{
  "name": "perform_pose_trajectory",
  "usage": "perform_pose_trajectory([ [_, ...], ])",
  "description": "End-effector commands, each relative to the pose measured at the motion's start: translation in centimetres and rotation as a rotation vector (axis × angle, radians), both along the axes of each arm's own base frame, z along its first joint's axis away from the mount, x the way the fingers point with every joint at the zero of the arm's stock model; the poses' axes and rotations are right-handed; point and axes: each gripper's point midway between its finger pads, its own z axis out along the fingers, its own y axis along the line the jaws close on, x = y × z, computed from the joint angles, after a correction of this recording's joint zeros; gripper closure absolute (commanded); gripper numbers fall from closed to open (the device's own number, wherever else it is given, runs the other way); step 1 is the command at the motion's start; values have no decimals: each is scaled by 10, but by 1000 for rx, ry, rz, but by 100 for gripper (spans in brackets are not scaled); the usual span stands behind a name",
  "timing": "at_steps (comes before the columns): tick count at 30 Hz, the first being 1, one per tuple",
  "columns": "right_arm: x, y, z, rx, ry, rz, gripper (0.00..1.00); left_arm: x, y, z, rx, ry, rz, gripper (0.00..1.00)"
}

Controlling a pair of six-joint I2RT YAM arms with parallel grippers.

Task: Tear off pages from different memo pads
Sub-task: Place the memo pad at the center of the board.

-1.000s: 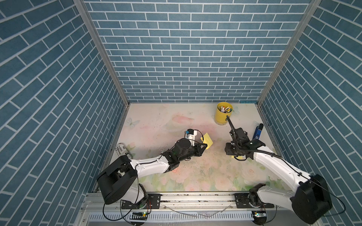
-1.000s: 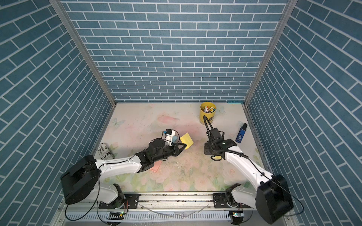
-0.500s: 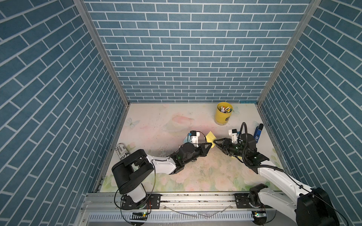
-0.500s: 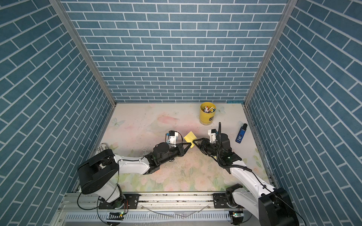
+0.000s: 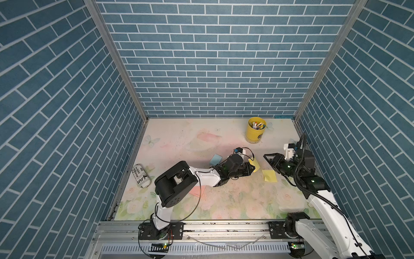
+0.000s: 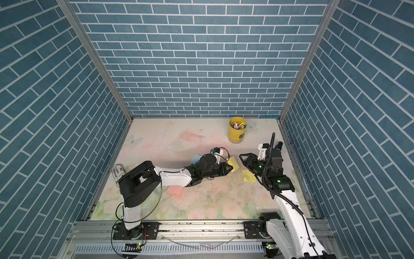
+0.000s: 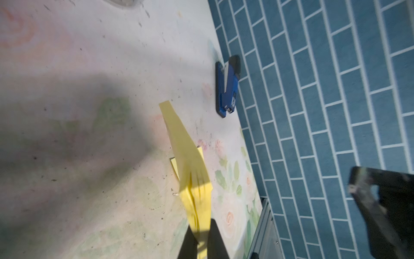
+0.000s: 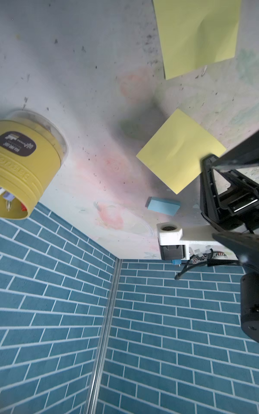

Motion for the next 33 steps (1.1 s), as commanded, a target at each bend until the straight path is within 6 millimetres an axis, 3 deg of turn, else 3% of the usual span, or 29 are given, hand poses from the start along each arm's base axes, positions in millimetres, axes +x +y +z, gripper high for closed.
perform_pose_trajectory([
  [1, -10, -7, -24, -79, 73, 12, 56, -14, 5, -39, 160, 74, -106, 98],
  [9, -8, -7, -35, -86, 93, 15, 57, -6, 15, -62, 200, 147, -147, 94],
  [12, -7, -6, -36, -81, 94, 20, 57, -3, 19, -68, 217, 161, -143, 82],
  [14, -7, -5, -37, -77, 95, 24, 57, -1, 25, -69, 243, 157, -131, 67],
  [16, -7, -4, -37, -75, 97, 28, 57, 2, 34, -68, 280, 147, -115, 58],
  [21, -5, -3, -39, -69, 99, 32, 58, 10, 58, -53, 346, 105, -90, 42],
  [27, -4, -2, -45, -66, 107, 24, 59, 1, 92, -21, 427, 13, -81, 41],
  [33, -5, 17, -62, -138, 132, 66, 60, -6, 163, 5, 590, -91, -10, 41],
])
